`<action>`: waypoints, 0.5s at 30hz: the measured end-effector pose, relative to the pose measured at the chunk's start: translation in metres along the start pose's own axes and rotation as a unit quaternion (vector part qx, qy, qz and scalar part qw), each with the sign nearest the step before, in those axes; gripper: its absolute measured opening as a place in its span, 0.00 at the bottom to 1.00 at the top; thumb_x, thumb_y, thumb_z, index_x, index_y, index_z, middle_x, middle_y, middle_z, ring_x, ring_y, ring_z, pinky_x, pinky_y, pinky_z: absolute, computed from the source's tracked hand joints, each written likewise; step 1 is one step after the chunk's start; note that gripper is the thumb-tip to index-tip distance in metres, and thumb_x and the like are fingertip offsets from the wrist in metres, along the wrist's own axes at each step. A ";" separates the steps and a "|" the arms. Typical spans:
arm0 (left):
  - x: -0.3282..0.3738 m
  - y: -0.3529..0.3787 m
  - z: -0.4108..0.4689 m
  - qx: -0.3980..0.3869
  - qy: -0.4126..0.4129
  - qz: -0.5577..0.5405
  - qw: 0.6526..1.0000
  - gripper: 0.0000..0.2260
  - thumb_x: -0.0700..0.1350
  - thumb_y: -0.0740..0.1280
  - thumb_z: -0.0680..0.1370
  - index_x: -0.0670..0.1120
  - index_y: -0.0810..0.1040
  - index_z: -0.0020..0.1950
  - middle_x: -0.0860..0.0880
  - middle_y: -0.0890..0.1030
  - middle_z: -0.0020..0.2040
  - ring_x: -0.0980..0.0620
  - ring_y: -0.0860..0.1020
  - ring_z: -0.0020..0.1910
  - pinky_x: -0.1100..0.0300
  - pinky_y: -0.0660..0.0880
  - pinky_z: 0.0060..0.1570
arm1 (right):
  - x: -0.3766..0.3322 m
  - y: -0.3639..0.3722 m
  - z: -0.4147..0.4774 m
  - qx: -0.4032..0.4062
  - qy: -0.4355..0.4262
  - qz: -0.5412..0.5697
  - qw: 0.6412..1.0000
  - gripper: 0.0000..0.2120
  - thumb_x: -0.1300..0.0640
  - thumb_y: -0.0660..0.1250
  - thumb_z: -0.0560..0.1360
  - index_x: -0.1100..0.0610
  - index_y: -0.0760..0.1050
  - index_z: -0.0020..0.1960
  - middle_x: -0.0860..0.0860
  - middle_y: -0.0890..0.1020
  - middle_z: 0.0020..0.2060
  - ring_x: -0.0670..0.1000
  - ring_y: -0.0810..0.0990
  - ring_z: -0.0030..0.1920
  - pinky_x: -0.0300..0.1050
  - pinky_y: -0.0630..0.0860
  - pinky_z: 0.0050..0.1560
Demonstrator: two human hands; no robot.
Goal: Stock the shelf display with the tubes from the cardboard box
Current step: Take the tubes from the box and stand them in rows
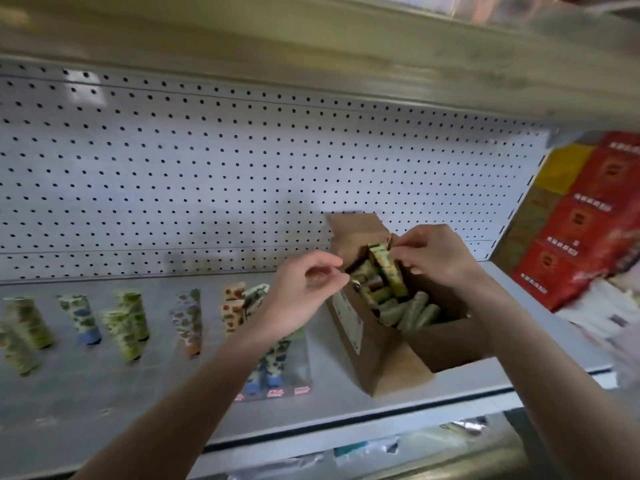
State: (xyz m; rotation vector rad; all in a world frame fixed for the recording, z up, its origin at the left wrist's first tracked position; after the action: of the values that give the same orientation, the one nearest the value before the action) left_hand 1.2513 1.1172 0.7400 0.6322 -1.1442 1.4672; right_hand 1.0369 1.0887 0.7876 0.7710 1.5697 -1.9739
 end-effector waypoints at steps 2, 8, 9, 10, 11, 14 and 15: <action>0.000 0.012 0.003 0.000 0.000 0.005 1.000 0.09 0.43 0.71 0.73 0.45 0.80 0.53 0.53 0.82 0.45 0.61 0.79 0.45 0.71 0.73 0.50 | 0.012 -0.005 0.008 -0.027 0.018 -0.030 0.999 0.06 0.59 0.72 0.70 0.61 0.80 0.44 0.51 0.79 0.33 0.51 0.77 0.36 0.52 0.80 0.48; -0.005 0.029 0.008 0.024 -0.023 0.015 0.999 0.07 0.42 0.71 0.73 0.48 0.80 0.50 0.54 0.82 0.44 0.62 0.79 0.44 0.72 0.72 0.48 | 0.027 0.001 0.034 -0.131 0.050 -0.124 0.982 0.11 0.59 0.70 0.72 0.68 0.76 0.44 0.57 0.77 0.35 0.52 0.76 0.32 0.43 0.76 0.35; -0.006 0.030 0.009 0.033 -0.024 0.020 0.999 0.06 0.42 0.71 0.73 0.49 0.80 0.49 0.54 0.82 0.43 0.63 0.78 0.43 0.73 0.71 0.47 | 0.029 0.005 0.040 -0.146 0.054 -0.133 0.979 0.09 0.59 0.70 0.72 0.65 0.74 0.41 0.57 0.77 0.36 0.52 0.77 0.33 0.43 0.77 0.36; -0.007 0.031 0.009 0.043 -0.026 0.026 0.998 0.06 0.42 0.71 0.73 0.50 0.80 0.49 0.55 0.82 0.43 0.63 0.78 0.43 0.73 0.71 0.47 | 0.032 0.010 0.045 -0.159 0.058 -0.142 0.975 0.08 0.59 0.70 0.72 0.63 0.73 0.40 0.56 0.77 0.35 0.53 0.78 0.35 0.43 0.79 0.37; -0.008 0.032 0.009 0.051 -0.030 0.033 0.998 0.06 0.42 0.71 0.73 0.50 0.80 0.48 0.55 0.82 0.42 0.64 0.78 0.42 0.74 0.71 0.46 | 0.034 0.016 0.050 -0.169 0.061 -0.152 0.972 0.08 0.59 0.70 0.72 0.64 0.73 0.41 0.56 0.77 0.35 0.55 0.79 0.36 0.43 0.79 0.38; -0.010 0.032 0.008 0.065 -0.040 0.049 0.996 0.05 0.42 0.71 0.73 0.51 0.80 0.47 0.56 0.81 0.42 0.65 0.77 0.40 0.76 0.70 0.42 | 0.040 0.028 0.057 -0.170 0.045 -0.199 0.964 0.11 0.56 0.69 0.72 0.63 0.72 0.46 0.58 0.79 0.40 0.52 0.79 0.36 0.36 0.67 0.39; -0.010 0.031 0.007 0.069 -0.045 0.053 0.995 0.05 0.42 0.70 0.73 0.50 0.80 0.48 0.56 0.81 0.42 0.65 0.77 0.40 0.76 0.69 0.42 | 0.041 0.030 0.059 -0.160 0.038 -0.210 0.964 0.11 0.56 0.68 0.72 0.63 0.72 0.47 0.59 0.80 0.42 0.49 0.77 0.34 0.36 0.67 0.43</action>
State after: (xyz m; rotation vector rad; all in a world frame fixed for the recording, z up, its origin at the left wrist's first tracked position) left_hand 1.2234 1.1090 0.7245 0.7487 -1.1671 1.6332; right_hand 1.0215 1.0235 0.7483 0.4098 2.1736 -1.9015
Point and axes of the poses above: each hand's wrist, its own z-axis towards the middle knuckle, its own y-axis out of the palm, x = y × z, the point moved 1 cm from there along z, towards the middle knuckle
